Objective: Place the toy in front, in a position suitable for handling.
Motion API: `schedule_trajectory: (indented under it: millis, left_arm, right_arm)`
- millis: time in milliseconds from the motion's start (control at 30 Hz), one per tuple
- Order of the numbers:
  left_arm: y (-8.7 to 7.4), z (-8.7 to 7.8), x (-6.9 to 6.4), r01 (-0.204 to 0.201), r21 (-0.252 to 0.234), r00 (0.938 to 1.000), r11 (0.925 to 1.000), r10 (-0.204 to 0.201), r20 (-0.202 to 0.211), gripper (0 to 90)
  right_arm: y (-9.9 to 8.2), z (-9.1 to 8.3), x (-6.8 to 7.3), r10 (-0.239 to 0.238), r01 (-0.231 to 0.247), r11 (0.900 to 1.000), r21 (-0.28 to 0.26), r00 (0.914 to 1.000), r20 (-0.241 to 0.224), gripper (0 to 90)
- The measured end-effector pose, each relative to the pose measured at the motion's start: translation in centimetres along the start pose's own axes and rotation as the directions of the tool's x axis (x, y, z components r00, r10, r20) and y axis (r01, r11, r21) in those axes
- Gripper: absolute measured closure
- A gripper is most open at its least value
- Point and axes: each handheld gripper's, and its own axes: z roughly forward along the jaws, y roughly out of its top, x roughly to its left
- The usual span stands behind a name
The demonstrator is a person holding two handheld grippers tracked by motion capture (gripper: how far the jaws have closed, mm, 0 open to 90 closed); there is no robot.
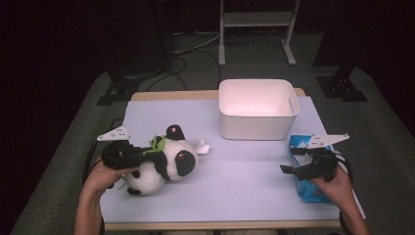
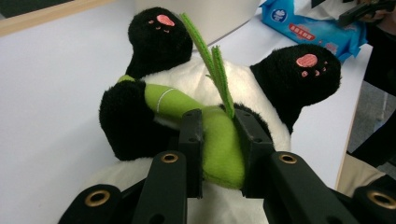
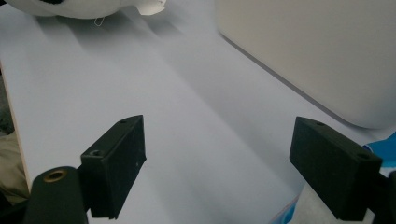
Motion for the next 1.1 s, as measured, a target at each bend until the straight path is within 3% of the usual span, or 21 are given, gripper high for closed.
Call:
schedule_trajectory:
  millis: [467,700,1100]
  left_arm:
    - [2.7,2.8,-2.3,-0.057,0.009,0.9962,0.9983,0.057,0.067,75.0]
    - [4.7,4.3,-3.9,-0.114,0.028,0.9886,0.9931,0.11,0.103,75.0]
    - [7.1,7.2,-6.2,-0.178,0.054,0.9743,0.9826,0.168,0.151,74.9]
  right_arm:
    - [-0.2,-0.2,-0.2,0.007,-0.007,1.0,0.002,0.9999,0.014,17.1]
    - [-0.1,-0.2,-0.2,0.008,-0.008,1.0,0.005,0.9998,0.017,17.1]
    - [-0.2,-0.6,-0.4,0.01,-0.01,0.9999,0.002,0.9995,0.03,17.1]
